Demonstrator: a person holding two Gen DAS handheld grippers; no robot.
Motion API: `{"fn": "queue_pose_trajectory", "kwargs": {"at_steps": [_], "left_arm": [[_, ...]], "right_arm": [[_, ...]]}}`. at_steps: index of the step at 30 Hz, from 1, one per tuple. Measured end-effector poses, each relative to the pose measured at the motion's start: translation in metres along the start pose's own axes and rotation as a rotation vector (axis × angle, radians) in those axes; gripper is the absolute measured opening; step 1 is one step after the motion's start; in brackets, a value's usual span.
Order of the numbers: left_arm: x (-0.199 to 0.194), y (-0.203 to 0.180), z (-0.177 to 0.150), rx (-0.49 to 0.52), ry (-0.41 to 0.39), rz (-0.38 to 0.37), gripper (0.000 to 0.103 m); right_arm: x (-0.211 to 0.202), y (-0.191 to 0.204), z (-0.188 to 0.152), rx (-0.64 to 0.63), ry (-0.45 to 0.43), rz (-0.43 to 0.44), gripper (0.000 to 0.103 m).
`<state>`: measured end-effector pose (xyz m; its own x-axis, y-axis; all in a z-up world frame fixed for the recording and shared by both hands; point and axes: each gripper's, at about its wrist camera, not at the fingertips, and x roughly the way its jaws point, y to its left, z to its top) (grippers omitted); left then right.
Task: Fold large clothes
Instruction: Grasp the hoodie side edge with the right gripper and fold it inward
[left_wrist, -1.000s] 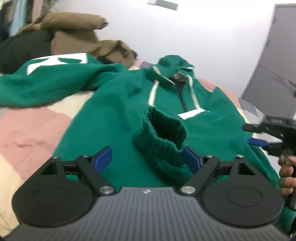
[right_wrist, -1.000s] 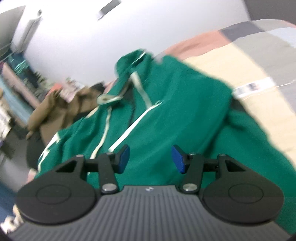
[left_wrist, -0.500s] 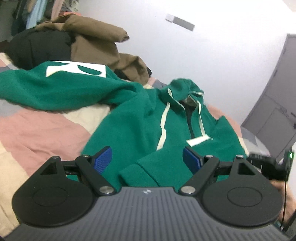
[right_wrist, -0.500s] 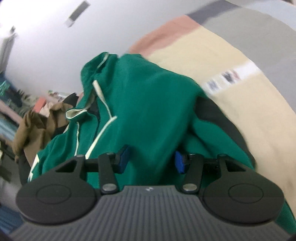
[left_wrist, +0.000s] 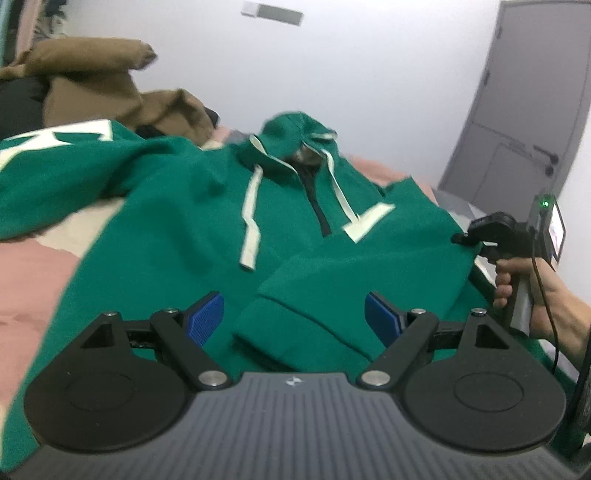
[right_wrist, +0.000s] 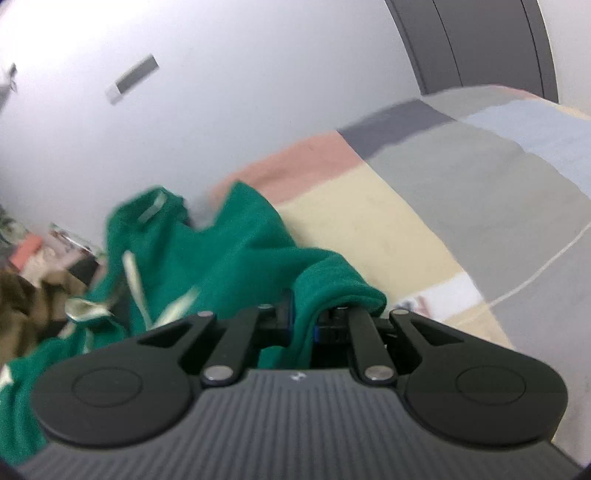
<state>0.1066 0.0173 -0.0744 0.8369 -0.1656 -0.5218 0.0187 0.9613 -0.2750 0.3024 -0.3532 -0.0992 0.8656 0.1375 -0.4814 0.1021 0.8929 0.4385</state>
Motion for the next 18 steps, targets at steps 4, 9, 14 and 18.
{"fn": "queue_pose_trajectory", "kwargs": {"at_steps": [4, 9, 14, 18], "left_arm": [[0.018, -0.003, -0.004, 0.022, 0.045, 0.012, 0.086], [0.036, 0.001, -0.009, 0.038, 0.116, 0.058, 0.086], [0.042, 0.009, -0.010, -0.009, 0.156, 0.057, 0.086], [0.032, 0.009, -0.007, -0.012, 0.121, 0.059, 0.087]], "right_arm": [[0.006, -0.001, -0.004, -0.025, 0.013, -0.006, 0.011], [0.001, 0.012, -0.002, -0.067, 0.042, -0.030, 0.027], [-0.020, 0.019, -0.008, -0.122, 0.082, -0.018, 0.058], [-0.046, 0.034, -0.014, -0.201, 0.105, -0.033, 0.059]]}}
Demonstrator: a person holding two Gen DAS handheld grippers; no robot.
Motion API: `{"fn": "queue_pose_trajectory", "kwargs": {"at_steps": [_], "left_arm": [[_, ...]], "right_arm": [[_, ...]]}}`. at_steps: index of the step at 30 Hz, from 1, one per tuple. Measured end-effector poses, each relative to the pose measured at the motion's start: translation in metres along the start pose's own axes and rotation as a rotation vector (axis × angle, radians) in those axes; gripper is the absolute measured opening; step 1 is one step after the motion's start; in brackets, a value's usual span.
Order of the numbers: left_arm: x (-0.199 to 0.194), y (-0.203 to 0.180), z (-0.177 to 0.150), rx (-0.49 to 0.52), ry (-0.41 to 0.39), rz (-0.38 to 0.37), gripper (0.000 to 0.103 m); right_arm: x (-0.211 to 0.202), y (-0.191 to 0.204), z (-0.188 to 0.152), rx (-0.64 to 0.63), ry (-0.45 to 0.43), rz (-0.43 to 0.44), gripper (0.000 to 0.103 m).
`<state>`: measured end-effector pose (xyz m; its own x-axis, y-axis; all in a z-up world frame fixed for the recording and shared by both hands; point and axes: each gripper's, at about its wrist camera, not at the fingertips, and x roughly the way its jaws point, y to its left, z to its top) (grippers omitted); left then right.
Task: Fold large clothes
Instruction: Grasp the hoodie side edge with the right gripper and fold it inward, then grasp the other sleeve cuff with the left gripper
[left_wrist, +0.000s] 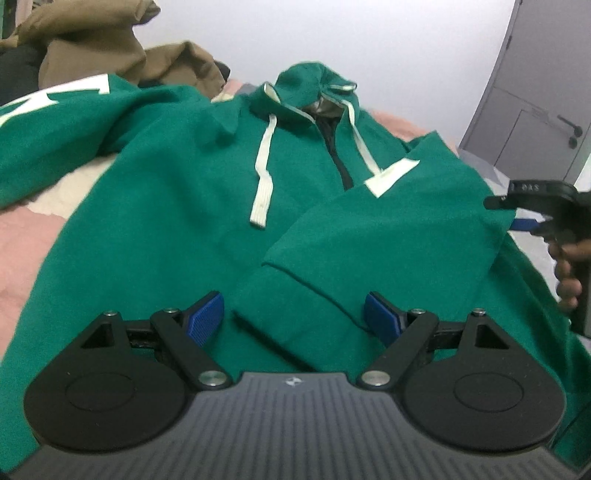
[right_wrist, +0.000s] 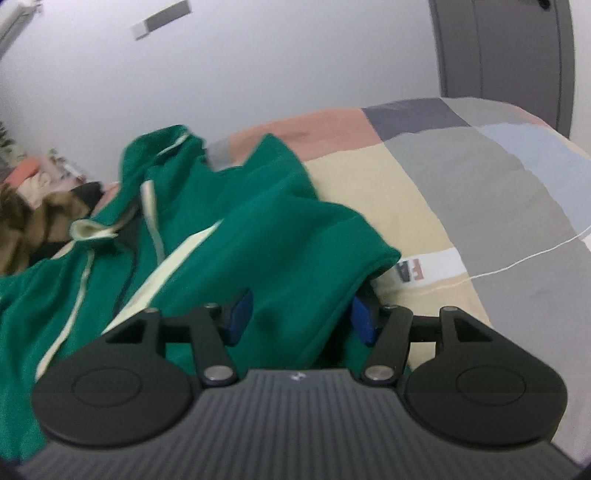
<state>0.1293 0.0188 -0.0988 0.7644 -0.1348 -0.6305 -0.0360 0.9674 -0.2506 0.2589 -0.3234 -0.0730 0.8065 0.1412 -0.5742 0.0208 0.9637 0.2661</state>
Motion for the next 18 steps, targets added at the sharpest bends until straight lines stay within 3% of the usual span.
{"fn": "queue_pose_trajectory", "kwargs": {"at_steps": [9, 18], "left_arm": [[-0.035, 0.011, 0.016, -0.031, -0.112, 0.008, 0.086], [-0.051, 0.063, 0.050, -0.106, -0.199, 0.108, 0.086]], "right_arm": [[-0.064, 0.053, -0.016, -0.151, -0.061, 0.105, 0.058], [-0.071, 0.114, -0.044, -0.289, -0.014, 0.236, 0.058]]}}
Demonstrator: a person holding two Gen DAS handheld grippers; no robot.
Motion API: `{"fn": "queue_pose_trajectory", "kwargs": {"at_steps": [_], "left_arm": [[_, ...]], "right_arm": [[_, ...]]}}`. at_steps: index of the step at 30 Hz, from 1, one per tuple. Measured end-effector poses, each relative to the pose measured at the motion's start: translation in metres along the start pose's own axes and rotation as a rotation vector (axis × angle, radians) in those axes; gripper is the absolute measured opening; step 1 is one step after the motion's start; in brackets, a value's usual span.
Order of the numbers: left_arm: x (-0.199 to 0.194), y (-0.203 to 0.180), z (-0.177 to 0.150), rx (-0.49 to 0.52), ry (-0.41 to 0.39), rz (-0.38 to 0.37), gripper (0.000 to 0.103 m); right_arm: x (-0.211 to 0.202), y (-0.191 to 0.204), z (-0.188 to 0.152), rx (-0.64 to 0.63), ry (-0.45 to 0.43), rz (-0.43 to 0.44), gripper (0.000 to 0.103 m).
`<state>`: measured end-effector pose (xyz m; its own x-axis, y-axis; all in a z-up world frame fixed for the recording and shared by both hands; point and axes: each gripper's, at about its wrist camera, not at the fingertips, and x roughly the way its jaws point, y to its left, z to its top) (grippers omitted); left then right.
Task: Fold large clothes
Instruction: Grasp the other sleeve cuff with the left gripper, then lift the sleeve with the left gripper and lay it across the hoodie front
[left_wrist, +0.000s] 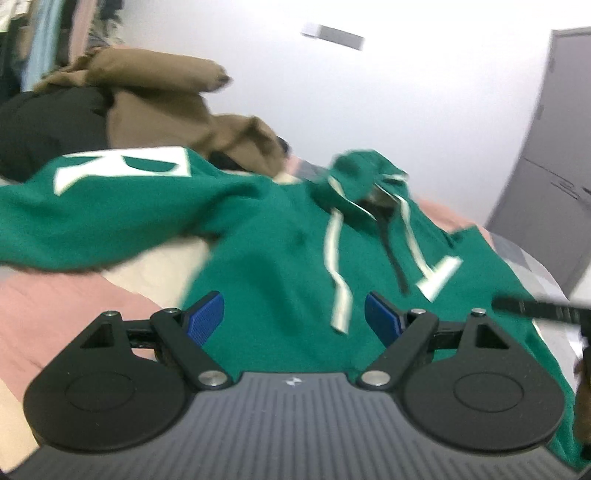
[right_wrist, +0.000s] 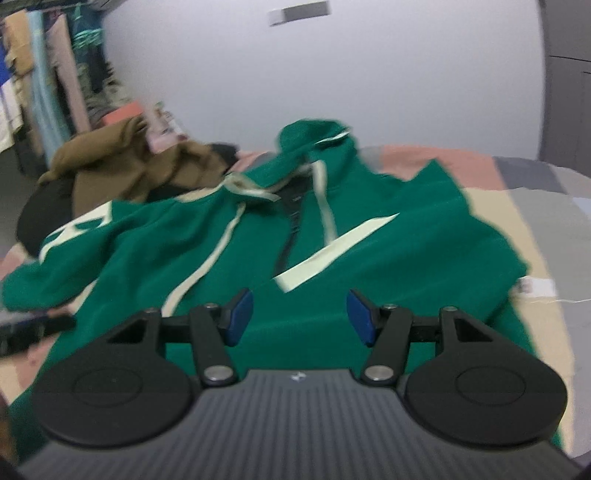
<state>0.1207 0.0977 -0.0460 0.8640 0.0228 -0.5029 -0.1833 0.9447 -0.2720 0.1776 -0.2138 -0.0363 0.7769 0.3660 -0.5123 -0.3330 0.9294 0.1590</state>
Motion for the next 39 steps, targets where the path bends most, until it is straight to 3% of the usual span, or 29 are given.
{"fn": "queue_pose_trajectory", "kwargs": {"at_steps": [6, 10, 16, 20, 24, 29, 36, 38, 39], "left_arm": [[0.008, 0.050, 0.031, -0.094, -0.035, 0.099, 0.086], [0.013, 0.093, 0.044, -0.244, -0.032, 0.136, 0.086], [0.032, 0.165, 0.055, -0.443, 0.004, 0.194, 0.086], [0.040, 0.206, 0.048, -0.594, 0.025, 0.225, 0.086], [0.041, 0.246, 0.031, -0.824, 0.027, 0.236, 0.086], [0.037, 0.286, 0.013, -1.036, -0.047, 0.218, 0.086], [0.035, 0.318, 0.020, -1.042, -0.207, 0.283, 0.085], [0.039, 0.330, 0.025, -1.044, -0.223, 0.302, 0.081], [0.044, 0.335, 0.028, -1.039, -0.212, 0.321, 0.074]], "right_arm": [[0.019, 0.029, -0.016, -0.094, 0.063, 0.034, 0.058], [0.030, 0.037, -0.019, -0.134, 0.069, 0.003, 0.058], [0.042, 0.026, -0.019, -0.078, 0.108, -0.007, 0.058], [0.053, 0.018, -0.019, -0.041, 0.153, -0.016, 0.058], [0.058, 0.010, -0.019, 0.017, 0.180, -0.011, 0.058], [0.065, 0.010, -0.022, 0.008, 0.226, -0.031, 0.058], [0.071, 0.013, -0.023, -0.011, 0.233, -0.030, 0.059], [0.073, 0.013, -0.023, -0.012, 0.231, -0.031, 0.059], [0.074, 0.013, -0.022, -0.011, 0.229, -0.033, 0.058]]}}
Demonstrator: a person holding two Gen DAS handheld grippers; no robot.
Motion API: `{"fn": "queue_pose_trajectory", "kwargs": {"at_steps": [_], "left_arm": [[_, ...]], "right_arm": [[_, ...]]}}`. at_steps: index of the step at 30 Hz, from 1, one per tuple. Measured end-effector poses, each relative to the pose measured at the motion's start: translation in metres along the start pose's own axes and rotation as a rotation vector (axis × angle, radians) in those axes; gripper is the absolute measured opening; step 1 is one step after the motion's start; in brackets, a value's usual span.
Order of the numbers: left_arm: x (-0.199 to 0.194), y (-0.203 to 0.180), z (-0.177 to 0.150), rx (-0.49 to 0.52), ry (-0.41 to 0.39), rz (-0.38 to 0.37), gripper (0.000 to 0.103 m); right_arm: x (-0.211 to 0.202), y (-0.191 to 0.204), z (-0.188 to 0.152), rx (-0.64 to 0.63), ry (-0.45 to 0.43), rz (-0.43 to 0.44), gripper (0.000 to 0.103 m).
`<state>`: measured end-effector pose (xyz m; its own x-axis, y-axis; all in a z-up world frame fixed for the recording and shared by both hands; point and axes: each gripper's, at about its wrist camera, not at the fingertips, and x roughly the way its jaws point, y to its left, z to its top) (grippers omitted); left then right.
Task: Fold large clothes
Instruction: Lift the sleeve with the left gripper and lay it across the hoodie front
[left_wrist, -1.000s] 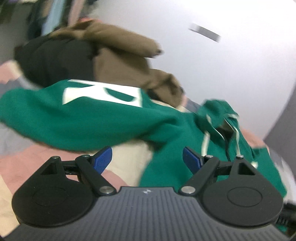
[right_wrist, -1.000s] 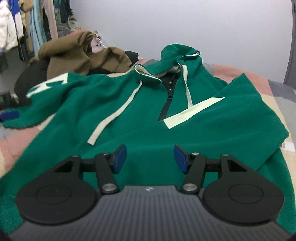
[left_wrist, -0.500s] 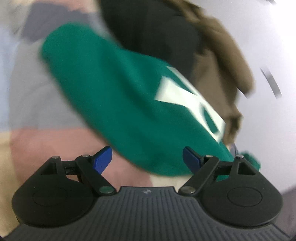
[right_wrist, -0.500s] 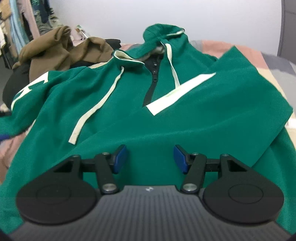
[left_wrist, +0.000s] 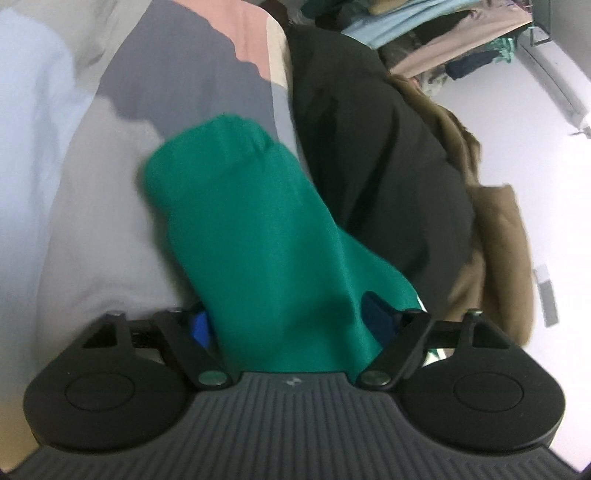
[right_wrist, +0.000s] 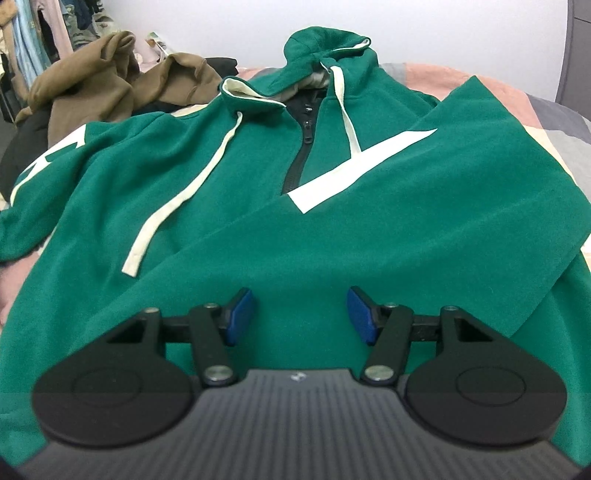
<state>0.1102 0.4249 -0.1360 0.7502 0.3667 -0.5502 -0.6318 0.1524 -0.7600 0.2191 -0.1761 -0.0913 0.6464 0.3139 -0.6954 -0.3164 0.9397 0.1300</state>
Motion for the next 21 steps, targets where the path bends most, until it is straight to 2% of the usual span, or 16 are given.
{"fn": "queue_pose_trajectory", "kwargs": {"at_steps": [2, 4, 6, 7, 10, 14, 18, 21], "left_arm": [[0.010, -0.007, 0.010, 0.053, -0.007, 0.036, 0.062], [0.013, -0.011, 0.017, 0.118, -0.030, 0.072, 0.039], [0.016, -0.012, 0.024, 0.157, -0.045, 0.088, 0.021], [0.015, -0.014, 0.028, 0.177, -0.056, 0.091, 0.017], [-0.007, -0.029, 0.034, 0.275, -0.121, 0.088, 0.013], [-0.042, -0.084, 0.031, 0.469, -0.231, 0.062, 0.012], [-0.092, -0.150, 0.012, 0.695, -0.314, 0.017, 0.012], [-0.130, -0.197, -0.013, 0.833, -0.348, -0.041, 0.012]], "right_arm": [[0.002, -0.002, 0.001, 0.010, -0.003, -0.002, 0.058], [0.005, -0.003, 0.003, 0.018, -0.002, -0.001, 0.058], [0.007, -0.005, 0.004, 0.020, -0.005, 0.002, 0.058], [0.008, -0.005, 0.005, 0.023, -0.007, 0.003, 0.058], [0.010, -0.007, 0.004, 0.019, -0.018, 0.004, 0.058], [0.008, -0.011, 0.005, 0.027, -0.028, 0.007, 0.058], [-0.002, -0.015, 0.006, 0.054, -0.050, 0.011, 0.058], [-0.016, -0.021, 0.006, 0.061, -0.077, 0.015, 0.058]]}}
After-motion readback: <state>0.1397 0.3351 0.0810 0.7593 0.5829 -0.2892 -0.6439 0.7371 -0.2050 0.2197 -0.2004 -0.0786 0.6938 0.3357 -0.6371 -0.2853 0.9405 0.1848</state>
